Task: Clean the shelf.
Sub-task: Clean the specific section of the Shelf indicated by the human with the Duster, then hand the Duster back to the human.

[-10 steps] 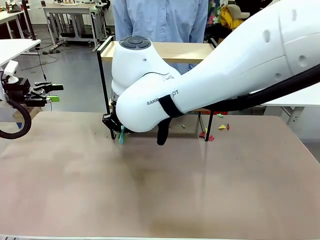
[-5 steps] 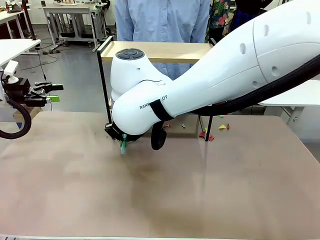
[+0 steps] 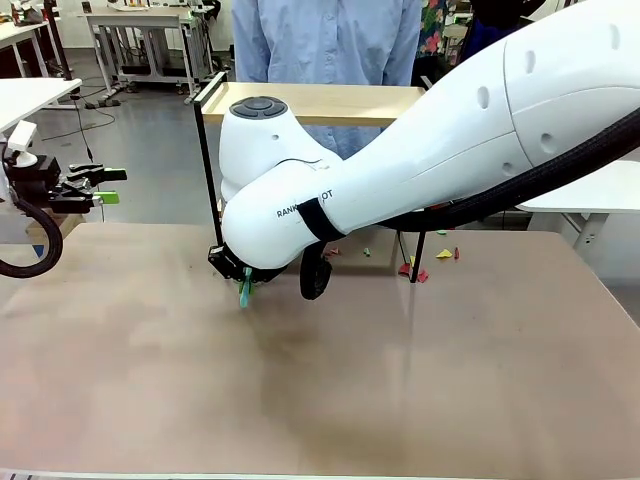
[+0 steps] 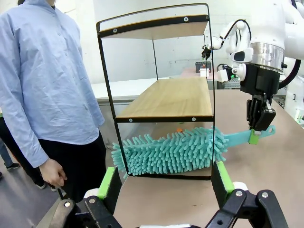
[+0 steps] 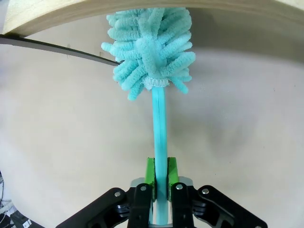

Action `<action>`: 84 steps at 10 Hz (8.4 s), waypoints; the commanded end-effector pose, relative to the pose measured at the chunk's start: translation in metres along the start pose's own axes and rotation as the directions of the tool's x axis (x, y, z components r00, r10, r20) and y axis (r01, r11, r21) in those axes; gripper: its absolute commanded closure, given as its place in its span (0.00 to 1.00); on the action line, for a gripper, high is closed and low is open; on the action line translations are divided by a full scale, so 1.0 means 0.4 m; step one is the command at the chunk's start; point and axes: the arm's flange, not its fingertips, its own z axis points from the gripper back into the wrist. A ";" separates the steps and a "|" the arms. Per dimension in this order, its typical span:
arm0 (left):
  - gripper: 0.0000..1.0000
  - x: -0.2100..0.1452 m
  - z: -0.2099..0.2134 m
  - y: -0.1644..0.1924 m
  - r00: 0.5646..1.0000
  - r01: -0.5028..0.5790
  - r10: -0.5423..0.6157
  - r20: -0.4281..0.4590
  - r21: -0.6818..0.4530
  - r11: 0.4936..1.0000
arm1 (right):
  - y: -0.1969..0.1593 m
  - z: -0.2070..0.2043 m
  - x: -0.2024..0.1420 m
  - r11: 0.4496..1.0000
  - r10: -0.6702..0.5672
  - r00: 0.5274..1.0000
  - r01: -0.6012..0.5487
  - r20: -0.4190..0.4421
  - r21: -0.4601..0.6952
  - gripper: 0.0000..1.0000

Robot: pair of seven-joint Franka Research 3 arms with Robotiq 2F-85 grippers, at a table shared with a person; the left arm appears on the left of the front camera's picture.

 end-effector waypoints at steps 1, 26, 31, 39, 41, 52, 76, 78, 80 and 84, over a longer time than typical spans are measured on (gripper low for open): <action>0.00 0.009 -0.001 -0.007 1.000 0.002 -0.002 -0.004 -0.003 1.000 | -0.045 0.009 0.016 1.000 -0.028 0.999 0.028 -0.018 0.000 0.87; 0.00 0.009 -0.001 -0.007 1.000 0.002 -0.002 -0.004 -0.003 1.000 | -0.740 0.212 -0.019 0.980 0.161 0.966 -0.132 -0.201 0.151 0.87; 0.00 0.009 -0.001 -0.007 1.000 0.002 -0.002 -0.004 -0.003 1.000 | -0.823 0.303 -0.061 0.875 0.456 0.871 -0.402 -0.184 0.270 0.87; 0.00 0.009 -0.001 -0.007 1.000 0.002 -0.002 -0.004 -0.003 1.000 | -1.074 0.582 -0.160 0.646 0.758 0.556 -0.712 -0.342 0.274 0.87; 0.00 0.009 -0.001 -0.007 1.000 0.002 -0.002 -0.004 -0.003 1.000 | -1.086 0.646 -0.223 0.666 0.732 0.554 -0.706 -0.396 0.243 0.87; 0.00 0.009 -0.001 -0.007 1.000 0.002 -0.002 -0.004 -0.003 1.000 | -1.085 0.669 -0.252 0.685 0.711 0.559 -0.688 -0.427 0.240 0.87; 0.00 0.137 -0.249 -0.663 0.916 -0.401 0.400 -0.038 -0.015 0.916 | -1.107 0.559 0.125 0.015 0.982 0.061 -0.969 0.180 0.245 0.87; 0.00 0.151 -0.230 -0.614 0.929 -0.369 0.369 -0.021 -0.009 0.929 | -1.096 0.551 0.136 0.067 0.983 0.108 -0.964 0.147 0.256 0.87; 0.00 0.151 -0.230 -0.614 0.929 -0.369 0.369 -0.021 -0.009 0.929 | -1.096 0.551 0.136 0.067 0.983 0.108 -0.964 0.147 0.256 0.87; 0.00 0.148 -0.342 -0.644 0.948 -0.316 0.313 -0.049 -0.056 0.947 | -1.096 0.551 0.136 0.067 0.983 0.108 -0.964 0.147 0.256 0.87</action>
